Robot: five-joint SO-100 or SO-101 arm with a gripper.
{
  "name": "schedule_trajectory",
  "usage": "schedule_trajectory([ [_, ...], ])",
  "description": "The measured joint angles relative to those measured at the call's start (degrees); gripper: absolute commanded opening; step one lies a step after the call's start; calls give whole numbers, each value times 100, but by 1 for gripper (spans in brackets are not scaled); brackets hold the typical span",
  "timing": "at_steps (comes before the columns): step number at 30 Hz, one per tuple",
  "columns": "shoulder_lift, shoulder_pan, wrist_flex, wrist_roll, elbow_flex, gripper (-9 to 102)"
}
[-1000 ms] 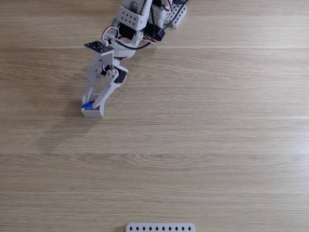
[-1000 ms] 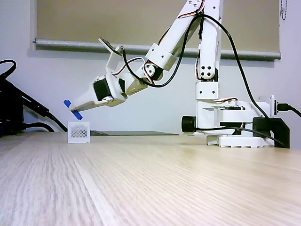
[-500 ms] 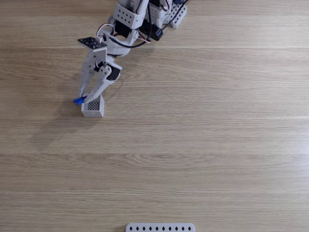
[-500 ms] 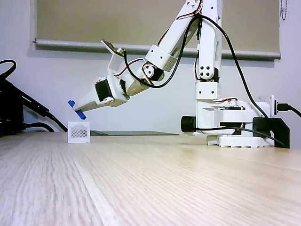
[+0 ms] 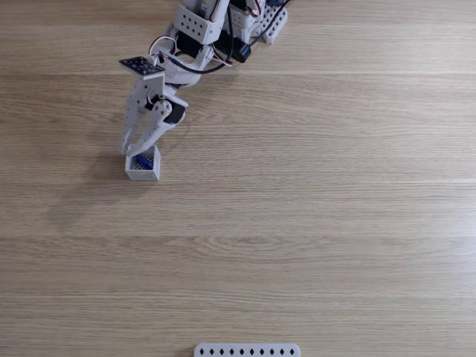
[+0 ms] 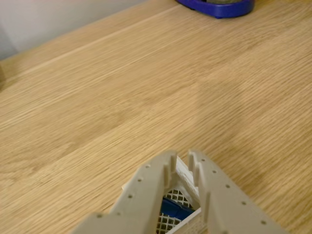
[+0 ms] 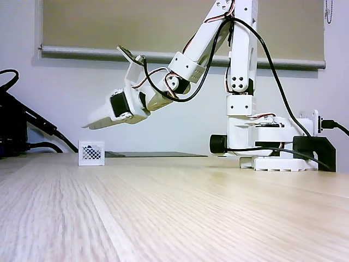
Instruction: Grasp a peg and put it in the crate.
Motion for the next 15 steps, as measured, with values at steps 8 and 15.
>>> schedule_trajectory([
  [8, 1714, -1187, 1626, 1485, 360, -1],
  [15, 4069, -2540, 4808, 4491, 694, -1],
])
